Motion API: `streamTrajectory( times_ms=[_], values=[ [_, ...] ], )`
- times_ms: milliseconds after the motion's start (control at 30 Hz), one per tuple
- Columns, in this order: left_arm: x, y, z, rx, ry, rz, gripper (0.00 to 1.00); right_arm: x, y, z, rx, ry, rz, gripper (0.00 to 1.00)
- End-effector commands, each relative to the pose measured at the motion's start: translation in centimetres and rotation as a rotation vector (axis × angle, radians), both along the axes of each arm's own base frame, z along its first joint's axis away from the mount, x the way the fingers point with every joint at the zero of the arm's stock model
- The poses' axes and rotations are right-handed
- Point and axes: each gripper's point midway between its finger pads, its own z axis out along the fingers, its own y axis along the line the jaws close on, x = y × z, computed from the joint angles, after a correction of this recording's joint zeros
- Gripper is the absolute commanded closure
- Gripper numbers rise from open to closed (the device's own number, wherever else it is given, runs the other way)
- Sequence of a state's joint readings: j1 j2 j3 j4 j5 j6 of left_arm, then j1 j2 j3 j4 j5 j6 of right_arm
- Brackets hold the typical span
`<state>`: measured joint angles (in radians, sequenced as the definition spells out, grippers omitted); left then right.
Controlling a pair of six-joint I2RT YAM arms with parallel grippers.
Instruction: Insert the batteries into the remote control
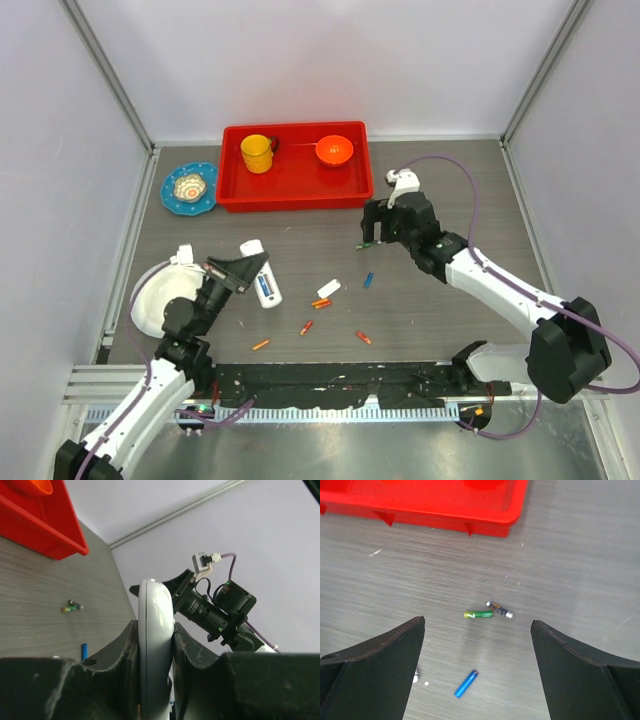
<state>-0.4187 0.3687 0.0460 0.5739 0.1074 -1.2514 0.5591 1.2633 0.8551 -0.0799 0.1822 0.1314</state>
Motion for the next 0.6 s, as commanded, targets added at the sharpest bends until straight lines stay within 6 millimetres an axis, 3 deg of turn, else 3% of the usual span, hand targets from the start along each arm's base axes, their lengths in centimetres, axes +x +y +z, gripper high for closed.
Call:
streamTrajectory(
  times_ms=[0, 33, 67, 133, 167, 300, 333, 367, 400, 467, 500, 567],
  values=[
    [-0.7, -1.3, -1.6, 0.04, -0.018, -0.082, 1.0, -0.6, -0.9, -1.6, 0.312, 0.159, -0.3, 0.08],
    [-0.9, -1.6, -1.6, 0.042, -0.023, -0.1, 1.0, -1.0, -0.6, -1.9, 0.342, 0.169, -0.289, 0.07],
    [-0.8, -1.9, -2.0, 0.05, -0.006, -0.116, 1.0, -1.4, -0.7, -1.0, 0.396, 0.145, -0.298, 0.02],
    [-1.2, -2.4, -1.5, 0.041, -0.032, -0.153, 1.0, -2.3, -0.8, -1.6, 0.486, 0.142, -0.316, 0.02],
    [-1.2, -2.6, -1.6, 0.043, -0.028, -0.166, 1.0, -2.4, -0.5, -0.1, 0.554, 0.109, -0.298, 0.02],
    [-1.3, -2.7, -1.3, 0.042, -0.045, -0.172, 1.0, -3.0, 0.5, -0.3, 0.683, 0.17, -0.238, 0.02],
    [-1.2, -2.6, -1.2, 0.042, -0.051, -0.164, 1.0, -2.9, 0.4, -0.7, 0.682, 0.193, -0.257, 0.02],
    [-1.2, -2.6, -1.2, 0.042, -0.054, -0.162, 1.0, -2.9, 0.0, -1.5, 0.641, 0.219, -0.286, 0.12],
    [-1.3, -2.5, -0.9, 0.037, -0.066, -0.161, 1.0, -2.8, -1.0, -3.2, 0.549, 0.282, -0.361, 0.15],
    [-1.4, -2.5, -0.7, 0.036, -0.078, -0.16, 1.0, -2.7, -2.5, -4.8, 0.448, 0.319, -0.442, 0.24],
    [-1.5, -2.5, -0.7, 0.035, -0.08, -0.16, 1.0, -2.9, -3.7, -5.3, 0.386, 0.333, -0.5, 0.26],
    [-1.5, -2.3, -0.6, 0.028, -0.082, -0.154, 1.0, -3.0, -4.1, -6.3, 0.334, 0.354, -0.512, 0.3]
  ],
)
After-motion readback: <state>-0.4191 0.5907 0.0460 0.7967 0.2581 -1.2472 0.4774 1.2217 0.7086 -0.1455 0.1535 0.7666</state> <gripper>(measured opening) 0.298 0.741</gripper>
